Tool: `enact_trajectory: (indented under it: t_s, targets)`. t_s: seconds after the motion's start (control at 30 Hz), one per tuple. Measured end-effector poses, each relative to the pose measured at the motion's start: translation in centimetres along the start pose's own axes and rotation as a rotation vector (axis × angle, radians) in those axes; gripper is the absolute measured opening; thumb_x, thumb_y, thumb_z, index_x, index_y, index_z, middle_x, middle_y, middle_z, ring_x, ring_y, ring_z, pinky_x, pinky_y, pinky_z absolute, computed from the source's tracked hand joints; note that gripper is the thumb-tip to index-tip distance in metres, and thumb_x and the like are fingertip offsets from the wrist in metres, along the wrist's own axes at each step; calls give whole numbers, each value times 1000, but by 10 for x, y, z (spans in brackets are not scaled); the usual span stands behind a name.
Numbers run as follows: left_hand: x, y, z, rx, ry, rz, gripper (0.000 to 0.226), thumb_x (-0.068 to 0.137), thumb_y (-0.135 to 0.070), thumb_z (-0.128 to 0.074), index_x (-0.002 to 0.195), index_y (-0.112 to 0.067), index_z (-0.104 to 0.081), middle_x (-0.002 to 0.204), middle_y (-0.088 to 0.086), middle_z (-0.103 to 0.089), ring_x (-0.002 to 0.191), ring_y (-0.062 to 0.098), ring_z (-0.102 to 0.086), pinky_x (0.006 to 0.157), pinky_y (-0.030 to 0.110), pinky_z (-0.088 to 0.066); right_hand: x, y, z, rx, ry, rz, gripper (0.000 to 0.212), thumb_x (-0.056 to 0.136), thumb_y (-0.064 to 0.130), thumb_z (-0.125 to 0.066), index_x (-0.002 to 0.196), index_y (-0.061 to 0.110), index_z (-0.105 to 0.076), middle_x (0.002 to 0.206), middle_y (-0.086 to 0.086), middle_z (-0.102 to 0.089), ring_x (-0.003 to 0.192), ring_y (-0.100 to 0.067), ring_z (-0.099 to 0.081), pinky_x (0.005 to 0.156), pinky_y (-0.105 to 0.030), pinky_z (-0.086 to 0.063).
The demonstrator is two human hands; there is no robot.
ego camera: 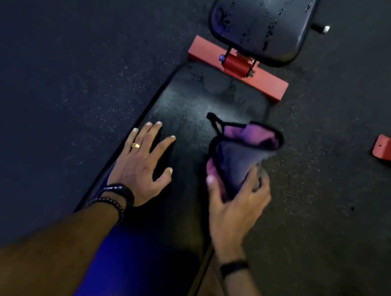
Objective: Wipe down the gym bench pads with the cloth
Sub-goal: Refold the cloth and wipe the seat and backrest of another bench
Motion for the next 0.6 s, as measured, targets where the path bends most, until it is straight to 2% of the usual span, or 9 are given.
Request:
enact_trajectory:
  t_s: [0.07, 0.1, 0.2, 0.3, 0.4, 0.43, 0.5, 0.6]
  targets:
    - [-1, 0, -1, -6, 8, -1, 70, 85, -50, -38, 149, -22, -34, 161, 11, -18, 150, 28, -13, 121, 51, -14, -24, 2, -1, -40, 37, 16, 80, 84, 65, -56, 142, 13, -39, 145, -18, -31, 132, -33, -33, 102, -41, -35]
    - [0, 1, -1, -12, 1, 1, 69, 85, -50, -38, 148, -23, -35, 161, 11, -18, 150, 28, -13, 121, 51, -15, -10, 4, -6, -43, 36, 9, 78, 85, 66, -53, 142, 13, -40, 145, -17, -31, 131, -35, -34, 101, -45, -37]
    - [1, 1, -1, -24, -17, -8, 69, 85, -50, -39, 149, -23, -35, 161, 11, -18, 150, 28, -13, 121, 51, -14, 81, 2, -29, -89, 13, -101, 76, 90, 66, -44, 143, 13, -42, 138, -20, -40, 124, -36, -38, 96, -50, -40]
    - [3, 1, -2, -45, -28, -13, 69, 85, -50, -39, 149, -23, -35, 161, 11, -18, 150, 28, -13, 121, 52, -14, 181, 6, -49, -148, 24, -143, 68, 91, 62, -50, 143, 19, -43, 134, -18, -42, 124, -37, -39, 95, -53, -41]
    - [2, 1, -3, -49, -26, -9, 69, 85, -51, -39, 148, -23, -36, 161, 11, -18, 150, 28, -12, 121, 51, -13, 244, 7, -66, -151, 154, -235, 71, 89, 61, -53, 148, 23, -38, 140, -19, -42, 131, -40, -38, 101, -51, -39]
    - [1, 1, -3, -52, -24, -10, 69, 85, -50, -39, 148, -23, -36, 161, 11, -18, 151, 27, -11, 122, 50, -12, 245, 9, -64, -166, 188, -220, 72, 89, 61, -53, 148, 22, -38, 139, -19, -43, 131, -41, -38, 100, -51, -39]
    - [1, 2, -4, -56, -13, -8, 68, 86, -50, -40, 148, -23, -36, 162, 10, -16, 151, 27, -10, 122, 49, -10, 214, 15, -49, -204, 188, -55, 67, 90, 57, -54, 145, 21, -41, 131, -20, -45, 123, -40, -40, 93, -50, -42]
    - [2, 2, -2, -63, -15, -5, 68, 85, -49, -41, 148, -23, -37, 162, 11, -16, 151, 27, -10, 122, 49, -10, 108, 21, -21, -317, 174, 161, 62, 89, 51, -59, 141, 20, -44, 131, -19, -44, 116, -38, -41, 86, -50, -43]
Point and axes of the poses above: each hand's wrist, its own x-axis towards the middle knuckle, its own z-axis out of the back of the hand, y = z × x, the point moved 6 cm from there along x, towards the middle knuckle
